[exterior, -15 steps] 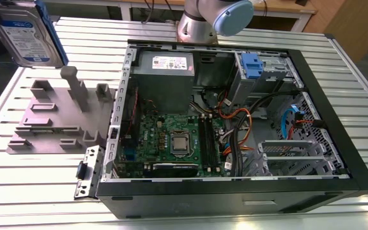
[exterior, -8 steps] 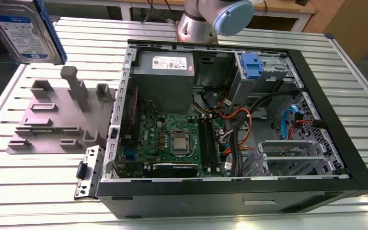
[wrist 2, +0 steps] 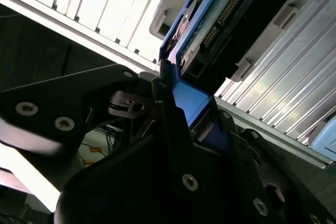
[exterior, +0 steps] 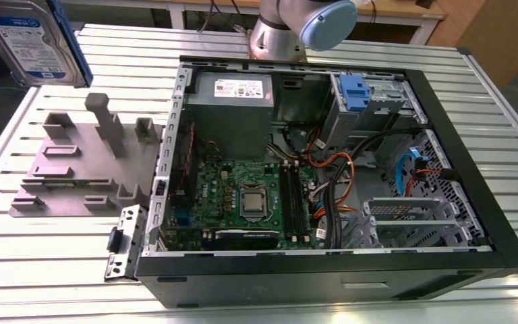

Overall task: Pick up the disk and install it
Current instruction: 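Pick up the disk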

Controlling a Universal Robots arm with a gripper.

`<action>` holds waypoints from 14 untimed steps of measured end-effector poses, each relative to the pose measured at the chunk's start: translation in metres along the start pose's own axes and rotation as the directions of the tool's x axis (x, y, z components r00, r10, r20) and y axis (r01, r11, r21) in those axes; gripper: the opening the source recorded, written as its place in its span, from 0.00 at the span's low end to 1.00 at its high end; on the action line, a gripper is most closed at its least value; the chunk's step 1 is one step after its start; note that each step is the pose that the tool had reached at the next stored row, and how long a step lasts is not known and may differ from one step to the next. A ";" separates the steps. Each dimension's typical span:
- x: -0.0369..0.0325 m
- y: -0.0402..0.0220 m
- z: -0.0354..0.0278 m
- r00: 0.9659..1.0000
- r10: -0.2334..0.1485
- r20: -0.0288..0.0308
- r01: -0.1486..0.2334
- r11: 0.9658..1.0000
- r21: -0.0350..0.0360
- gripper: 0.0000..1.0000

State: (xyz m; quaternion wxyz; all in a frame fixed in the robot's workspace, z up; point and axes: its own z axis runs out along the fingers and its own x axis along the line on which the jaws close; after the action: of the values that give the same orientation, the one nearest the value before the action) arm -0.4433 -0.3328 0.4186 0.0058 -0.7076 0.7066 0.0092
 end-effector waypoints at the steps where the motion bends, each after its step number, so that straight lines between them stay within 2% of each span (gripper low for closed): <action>1: 0.0000 0.0000 -0.0007 1.000 0.000 0.000 0.000 1.000 0.000 0.36; 14: -0.0002 0.0000 -0.0097 1.000 0.000 0.001 0.000 1.000 0.000 0.36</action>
State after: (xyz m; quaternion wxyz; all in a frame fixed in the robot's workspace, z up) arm -0.4433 -0.3328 0.4283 0.0061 -0.7075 0.7066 0.0095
